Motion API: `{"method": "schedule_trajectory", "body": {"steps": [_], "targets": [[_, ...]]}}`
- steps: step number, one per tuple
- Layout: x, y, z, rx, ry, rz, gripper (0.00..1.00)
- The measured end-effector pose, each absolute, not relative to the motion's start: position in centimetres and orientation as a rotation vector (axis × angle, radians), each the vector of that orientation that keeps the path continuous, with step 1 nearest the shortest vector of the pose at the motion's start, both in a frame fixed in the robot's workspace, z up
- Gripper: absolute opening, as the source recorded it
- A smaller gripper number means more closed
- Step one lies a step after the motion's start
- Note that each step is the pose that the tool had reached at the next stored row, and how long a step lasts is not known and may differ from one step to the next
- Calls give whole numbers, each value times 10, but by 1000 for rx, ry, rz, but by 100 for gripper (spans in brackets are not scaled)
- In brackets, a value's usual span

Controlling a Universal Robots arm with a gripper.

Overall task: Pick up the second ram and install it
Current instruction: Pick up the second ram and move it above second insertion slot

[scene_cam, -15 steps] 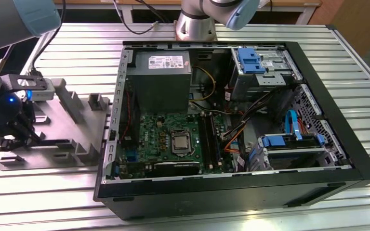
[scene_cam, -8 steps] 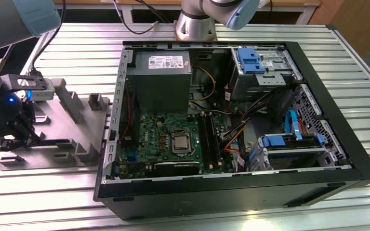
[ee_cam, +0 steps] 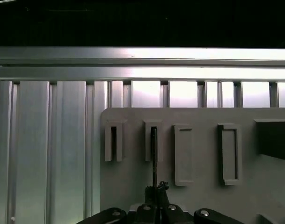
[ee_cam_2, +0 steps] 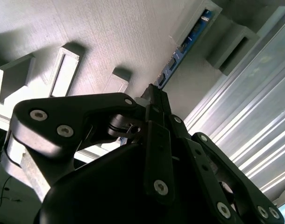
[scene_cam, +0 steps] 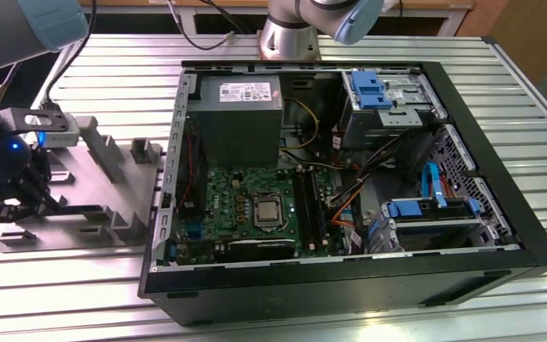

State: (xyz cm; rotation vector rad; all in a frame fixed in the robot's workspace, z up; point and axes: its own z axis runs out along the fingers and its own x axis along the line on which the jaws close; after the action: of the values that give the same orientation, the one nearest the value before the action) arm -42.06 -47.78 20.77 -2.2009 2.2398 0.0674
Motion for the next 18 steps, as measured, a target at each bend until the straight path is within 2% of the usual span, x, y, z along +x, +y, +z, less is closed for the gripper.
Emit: {"method": "schedule_trajectory", "body": {"steps": [15, 16, 18], "targets": [[-421, -478, 251, -2201, 2240, 67, 12], [-421, -478, 255, -2201, 2240, 67, 12], [-421, -478, 286, -2201, 2240, 67, 12]]}}
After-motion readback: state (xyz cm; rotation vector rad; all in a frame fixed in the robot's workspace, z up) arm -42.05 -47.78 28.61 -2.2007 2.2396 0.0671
